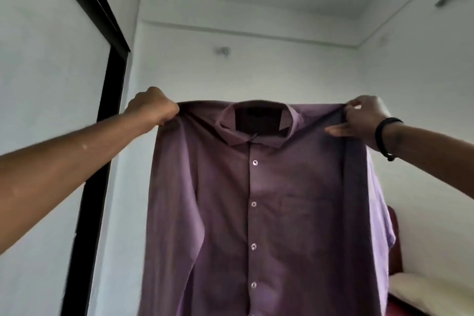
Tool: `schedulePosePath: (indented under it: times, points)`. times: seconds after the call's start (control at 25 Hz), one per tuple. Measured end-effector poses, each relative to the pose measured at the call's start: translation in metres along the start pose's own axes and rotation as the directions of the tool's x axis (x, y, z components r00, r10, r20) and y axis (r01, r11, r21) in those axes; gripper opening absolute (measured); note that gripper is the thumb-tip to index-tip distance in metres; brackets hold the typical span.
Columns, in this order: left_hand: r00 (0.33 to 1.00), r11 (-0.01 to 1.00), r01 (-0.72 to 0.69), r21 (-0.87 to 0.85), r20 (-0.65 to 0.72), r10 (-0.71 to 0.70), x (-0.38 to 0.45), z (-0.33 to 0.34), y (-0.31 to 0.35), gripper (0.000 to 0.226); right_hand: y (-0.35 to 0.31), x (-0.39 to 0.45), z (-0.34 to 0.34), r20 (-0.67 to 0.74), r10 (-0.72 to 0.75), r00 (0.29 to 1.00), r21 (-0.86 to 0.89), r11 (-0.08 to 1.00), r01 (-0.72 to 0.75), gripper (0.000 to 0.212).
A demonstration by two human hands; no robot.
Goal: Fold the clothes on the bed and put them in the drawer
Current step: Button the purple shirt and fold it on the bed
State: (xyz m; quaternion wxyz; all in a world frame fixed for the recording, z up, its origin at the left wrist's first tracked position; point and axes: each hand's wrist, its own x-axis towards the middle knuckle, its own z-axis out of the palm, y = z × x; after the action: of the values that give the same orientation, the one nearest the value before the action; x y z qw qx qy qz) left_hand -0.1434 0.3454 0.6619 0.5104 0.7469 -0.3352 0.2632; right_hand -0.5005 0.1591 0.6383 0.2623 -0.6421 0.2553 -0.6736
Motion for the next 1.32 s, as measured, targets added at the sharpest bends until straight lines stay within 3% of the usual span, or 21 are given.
schedulePosePath:
  times: [0.12,0.2,0.24,0.28,0.36,0.44,0.52,0.64,0.76,0.84,0.96,1.12,1.32]
  points:
    - [0.981,0.944,0.136,-0.299,0.175,-0.086,0.003,-0.006,0.015,0.020,-0.001,0.002,-0.003,-0.041,0.051,0.998,0.130,0.991,-0.045,0.018]
    - [0.993,0.954,0.088,-0.287,0.095,-0.063,0.001,-0.014,0.021,0.020,-0.004,0.001,-0.008,-0.135,-0.054,0.989,0.026,0.998,0.058,0.013]
    - [1.000,0.974,0.020,-0.226,-0.003,-0.022,0.000,-0.019,0.020,0.021,-0.006,0.004,-0.014,-0.190,-0.217,0.958,-0.130,0.972,0.195,0.012]
    - [0.995,0.988,-0.059,-0.143,-0.090,0.046,0.002,-0.022,0.018,0.025,-0.010,0.007,-0.020,-0.180,-0.418,0.890,-0.320,0.881,0.349,0.011]
    - [0.972,0.986,-0.169,-0.012,-0.168,0.165,0.009,-0.030,0.011,0.033,-0.018,0.012,-0.029,-0.004,-0.692,0.722,-0.531,0.613,0.585,0.014]
    - [0.950,0.968,-0.250,0.029,-0.184,0.251,0.011,-0.033,0.004,0.046,-0.027,0.020,-0.031,0.129,-0.735,0.666,-0.573,0.493,0.655,0.025]
    - [0.946,0.959,-0.282,-0.003,-0.168,0.277,0.004,-0.030,0.000,0.062,-0.031,0.027,-0.028,0.136,-0.704,0.697,-0.606,0.498,0.621,0.026]
    - [0.971,0.970,-0.240,-0.045,-0.008,0.240,-0.004,0.002,-0.018,0.071,-0.007,0.036,-0.017,0.103,-0.538,0.836,-0.591,0.643,0.487,0.017]
    - [0.953,0.990,-0.138,-0.027,0.269,0.140,-0.003,0.078,-0.068,0.055,0.072,0.038,0.010,0.203,-0.217,0.955,-0.607,0.737,0.297,0.016]
    - [0.918,0.998,-0.062,-0.019,0.391,0.065,-0.011,0.147,-0.114,0.035,0.148,0.026,0.034,0.236,0.009,0.972,-0.586,0.799,0.135,0.016]
    - [0.901,0.998,0.054,-0.031,0.432,-0.035,-0.041,0.239,-0.169,0.017,0.250,0.005,0.067,0.129,0.199,0.971,-0.576,0.812,-0.090,0.015]
    - [0.937,0.982,0.147,-0.118,0.336,-0.100,-0.033,0.292,-0.187,0.015,0.307,0.018,0.103,0.030,0.142,0.989,-0.536,0.838,-0.104,0.021]
    - [0.978,0.966,0.010,-0.257,0.202,0.043,0.013,0.278,-0.175,0.021,0.296,0.058,0.107,-0.030,0.019,0.999,-0.406,0.914,-0.030,0.017]
